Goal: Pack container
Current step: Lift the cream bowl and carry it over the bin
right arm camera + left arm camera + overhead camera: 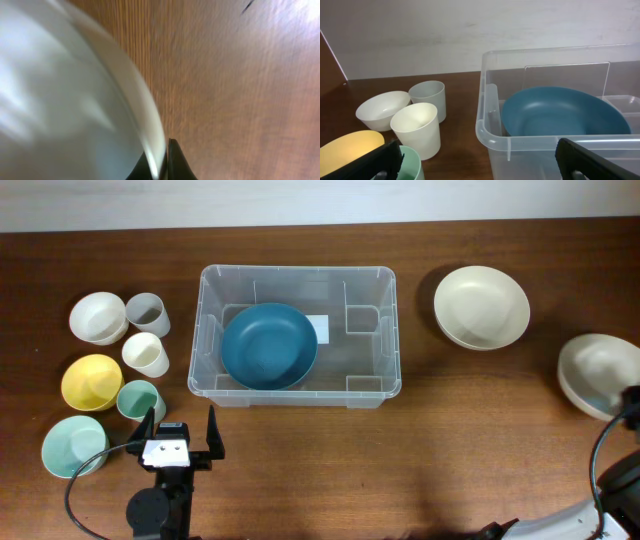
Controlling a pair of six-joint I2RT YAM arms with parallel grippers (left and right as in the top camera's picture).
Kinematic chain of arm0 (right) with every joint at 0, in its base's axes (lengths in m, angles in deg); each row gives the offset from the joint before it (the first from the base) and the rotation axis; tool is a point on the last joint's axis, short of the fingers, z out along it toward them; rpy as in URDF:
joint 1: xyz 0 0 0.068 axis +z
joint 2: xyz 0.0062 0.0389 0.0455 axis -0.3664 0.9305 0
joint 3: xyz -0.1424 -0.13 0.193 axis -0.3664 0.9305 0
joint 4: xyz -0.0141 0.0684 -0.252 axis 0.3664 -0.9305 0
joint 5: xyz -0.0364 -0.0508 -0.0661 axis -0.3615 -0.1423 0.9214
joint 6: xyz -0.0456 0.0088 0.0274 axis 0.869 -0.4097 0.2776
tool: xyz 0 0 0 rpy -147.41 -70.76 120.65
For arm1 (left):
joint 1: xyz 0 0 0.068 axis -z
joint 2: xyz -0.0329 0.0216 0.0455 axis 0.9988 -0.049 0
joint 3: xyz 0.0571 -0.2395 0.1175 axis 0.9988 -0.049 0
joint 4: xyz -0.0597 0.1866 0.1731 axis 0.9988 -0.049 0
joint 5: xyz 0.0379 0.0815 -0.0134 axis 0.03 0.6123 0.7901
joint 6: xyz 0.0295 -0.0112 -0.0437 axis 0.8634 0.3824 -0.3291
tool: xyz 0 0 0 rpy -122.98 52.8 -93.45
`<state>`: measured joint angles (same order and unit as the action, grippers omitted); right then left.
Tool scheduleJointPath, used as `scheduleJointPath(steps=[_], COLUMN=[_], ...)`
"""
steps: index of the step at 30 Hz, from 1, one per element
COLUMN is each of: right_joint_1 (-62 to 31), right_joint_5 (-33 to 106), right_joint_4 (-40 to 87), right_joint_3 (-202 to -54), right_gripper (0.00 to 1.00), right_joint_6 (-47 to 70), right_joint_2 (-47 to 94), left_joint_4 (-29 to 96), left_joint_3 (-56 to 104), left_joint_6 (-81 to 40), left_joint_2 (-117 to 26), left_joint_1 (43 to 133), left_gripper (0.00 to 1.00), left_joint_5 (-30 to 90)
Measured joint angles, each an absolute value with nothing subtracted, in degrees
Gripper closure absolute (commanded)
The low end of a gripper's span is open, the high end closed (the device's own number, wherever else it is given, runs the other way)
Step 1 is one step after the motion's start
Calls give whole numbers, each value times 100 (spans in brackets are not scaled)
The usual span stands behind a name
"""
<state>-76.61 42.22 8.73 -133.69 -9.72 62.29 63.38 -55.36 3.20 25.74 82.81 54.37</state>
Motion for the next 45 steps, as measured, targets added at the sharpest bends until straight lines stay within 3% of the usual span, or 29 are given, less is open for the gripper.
scheduleJointPath(steps=[8,14,18,23,35,45], right_joint_1=[-8096,-7606,-6828,-5200,-1211,136], right_joint_5=[3230,2425,1997,1721,2119,2390], right_joint_4=[-375,-991,-1275,-1426,-926,-97], right_joint_3=[-15250,-15978,-16009,-16007,-16000,-16000], right_gripper=[96,96,96,96,96,96], right_joint_6=[-523,-43,220,419,412,32], right_joint_2=[5755,4605,3963,3569,4194,5735], left_joint_4=[6338,6335,6338,6338,6335,6338], left_joint_3=[-5536,-5536,-5536,-5536,-5536,-5536], left_joint_6=[320,320,320,320,320,318], left_joint_2=[2574,2574,2574,2574,2574,2574], left_joint_1=[8279,8281,8279,8281,8281,8279], left_gripper=[0,0,0,0,0,0], left_joint_5=[5437,5437,5437,5437,5437,5437])
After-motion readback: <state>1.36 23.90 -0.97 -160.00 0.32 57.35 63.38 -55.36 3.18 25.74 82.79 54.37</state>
